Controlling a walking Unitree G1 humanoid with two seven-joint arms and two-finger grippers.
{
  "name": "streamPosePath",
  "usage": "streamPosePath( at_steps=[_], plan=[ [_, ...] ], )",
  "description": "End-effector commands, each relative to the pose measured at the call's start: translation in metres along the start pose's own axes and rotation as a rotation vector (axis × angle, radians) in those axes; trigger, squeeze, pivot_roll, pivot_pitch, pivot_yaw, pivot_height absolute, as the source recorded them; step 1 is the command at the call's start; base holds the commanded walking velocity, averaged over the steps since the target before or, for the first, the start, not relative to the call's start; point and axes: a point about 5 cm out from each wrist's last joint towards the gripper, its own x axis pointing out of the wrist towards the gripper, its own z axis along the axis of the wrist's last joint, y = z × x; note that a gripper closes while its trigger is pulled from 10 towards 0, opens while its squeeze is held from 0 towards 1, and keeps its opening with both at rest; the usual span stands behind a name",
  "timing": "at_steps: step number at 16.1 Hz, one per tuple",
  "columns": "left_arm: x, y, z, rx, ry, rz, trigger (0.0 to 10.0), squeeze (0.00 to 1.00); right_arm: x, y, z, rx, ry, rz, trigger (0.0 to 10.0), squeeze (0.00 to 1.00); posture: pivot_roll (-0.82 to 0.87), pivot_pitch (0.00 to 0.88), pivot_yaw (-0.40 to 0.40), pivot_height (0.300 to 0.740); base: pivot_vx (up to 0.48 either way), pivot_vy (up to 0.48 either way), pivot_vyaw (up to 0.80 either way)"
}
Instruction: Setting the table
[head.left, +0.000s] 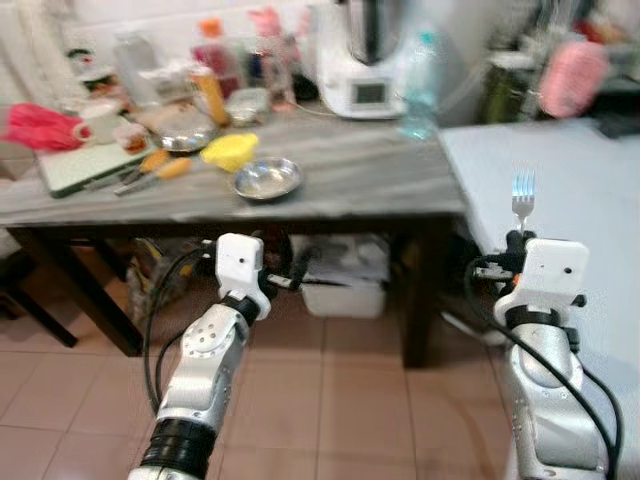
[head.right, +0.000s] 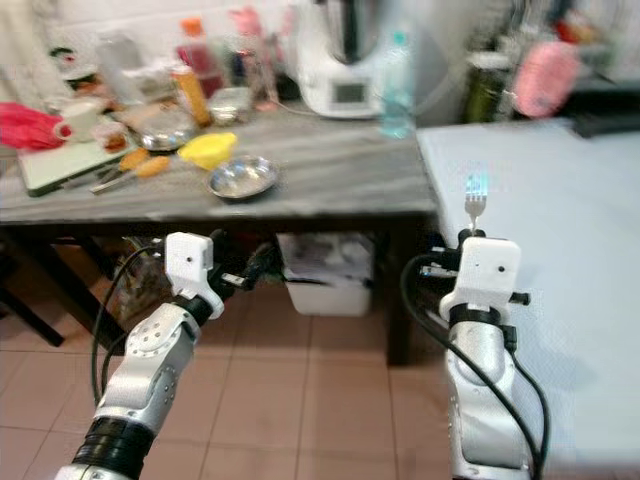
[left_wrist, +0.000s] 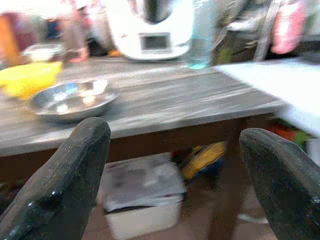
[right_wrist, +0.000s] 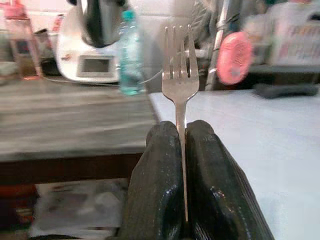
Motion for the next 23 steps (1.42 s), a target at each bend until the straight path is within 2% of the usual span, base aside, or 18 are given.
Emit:
streamPosePath(
  at_steps=[1,4,9,18,20,23],
  plan=[
    [0.002,0.002,0.005,0.012,-0.012,0.005,10.0,0.0,0.001,0.002,0.003,-0.005,-0.013,0.012,10.0,0.0,-0.14,0.0,0.088,0.74,0.424,0.0,0.0],
    [0.002,0.001,0.004,0.013,-0.012,0.012,10.0,0.0,-0.001,0.005,0.003,-0.035,-0.022,0.04,10.0,0.0,-0.14,0.0,0.083,0.74,0.424,0.0,0.0],
    [0.001,0.003,0.003,0.014,-0.012,0.021,10.0,0.0,0.001,0.007,0.004,-0.044,-0.031,0.053,10.0,0.0,-0.14,0.0,0.077,0.74,0.418,0.0,0.74],
    [-0.001,0.003,0.002,0.019,-0.006,0.017,10.0,0.0,0.001,0.007,0.002,-0.037,-0.019,0.043,10.0,0.0,-0.13,0.0,0.077,0.74,0.413,0.0,0.0],
    [-0.001,0.004,0.004,0.021,-0.012,0.021,10.0,0.0,0.0,0.008,0.001,-0.035,-0.016,0.045,10.0,0.0,-0.13,0.0,0.079,0.74,0.0,0.0,0.0],
    [-0.01,0.01,0.008,0.044,-0.021,0.013,10.0,0.0,-0.002,0.01,-0.001,-0.028,-0.004,0.055,10.0,0.0,-0.12,0.005,0.075,0.74,0.0,0.0,0.0]
  ],
)
